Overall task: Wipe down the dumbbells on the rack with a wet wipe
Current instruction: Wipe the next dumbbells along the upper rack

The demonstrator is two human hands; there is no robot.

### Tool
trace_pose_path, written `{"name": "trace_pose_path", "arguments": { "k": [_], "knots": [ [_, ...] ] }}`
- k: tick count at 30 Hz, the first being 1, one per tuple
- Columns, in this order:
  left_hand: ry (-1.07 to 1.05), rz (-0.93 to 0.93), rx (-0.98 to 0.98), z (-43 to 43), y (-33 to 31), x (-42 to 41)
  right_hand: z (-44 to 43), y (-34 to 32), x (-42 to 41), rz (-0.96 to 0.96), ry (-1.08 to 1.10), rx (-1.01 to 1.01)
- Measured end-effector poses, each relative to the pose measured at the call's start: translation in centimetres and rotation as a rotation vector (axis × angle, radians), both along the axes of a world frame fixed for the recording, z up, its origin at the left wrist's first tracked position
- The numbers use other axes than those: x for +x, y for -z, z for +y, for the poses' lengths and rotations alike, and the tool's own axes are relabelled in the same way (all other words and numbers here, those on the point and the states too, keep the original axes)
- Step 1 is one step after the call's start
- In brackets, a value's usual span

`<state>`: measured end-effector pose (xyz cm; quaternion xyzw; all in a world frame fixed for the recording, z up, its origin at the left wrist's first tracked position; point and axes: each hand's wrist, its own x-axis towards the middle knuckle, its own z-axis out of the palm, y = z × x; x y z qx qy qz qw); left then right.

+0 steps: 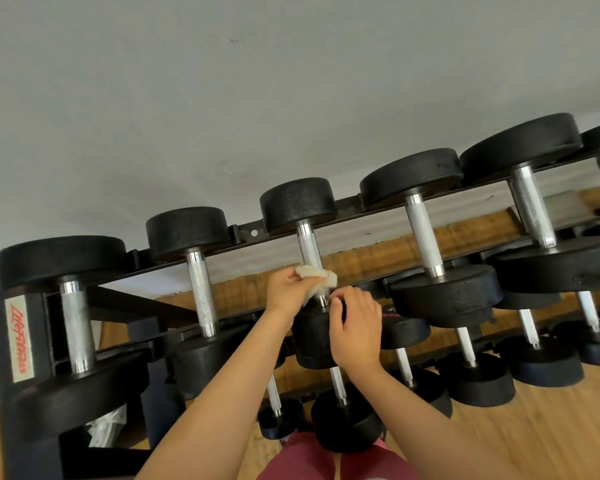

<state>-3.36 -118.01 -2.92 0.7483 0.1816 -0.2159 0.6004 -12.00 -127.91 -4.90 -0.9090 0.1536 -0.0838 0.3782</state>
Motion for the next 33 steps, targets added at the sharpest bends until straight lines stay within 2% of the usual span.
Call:
{"name": "trace_pose_path", "arguments": {
  "k": [8,15,19,22,24,26,28,33],
  "knots": [
    [-0.245,-0.039,-0.03,-1.9,-2.0,5.5,0.0,-0.1,-0.1,-0.027,0.0,0.001],
    [-0.308,-0.043,-0.024,-1.4,-1.8,3.4,0.0,-0.1,-0.1,-0.038,-0.01,-0.008],
    [-0.168,-0.08,0.103,0.0,-1.6,-1.0,0.0,-0.5,-0.1,-0.028,-0.003,0.017],
    [-0.084,-0.116,0.102,1.3,-2.1,-4.2,-0.2,-0.8,-0.2,-0.017,-0.031,0.052],
    [-0.072,-0.147,0.081,2.2,-3.4,-5.3,-0.7,-1.1,0.1,0.042,-0.055,0.122],
    [-0.064,-0.146,-0.002,3.0,-4.7,-6.1,-1.7,-2.4,0.5,0.155,-0.062,0.33],
    [-0.012,-0.141,-0.077,3.5,-5.9,-7.0,-2.5,-3.9,0.5,0.183,-0.09,0.504],
    [0.111,-0.2,-0.154,3.5,-7.2,-9.3,-2.8,-6.3,-1.0,0.13,-0.239,0.587]
  ]
}}
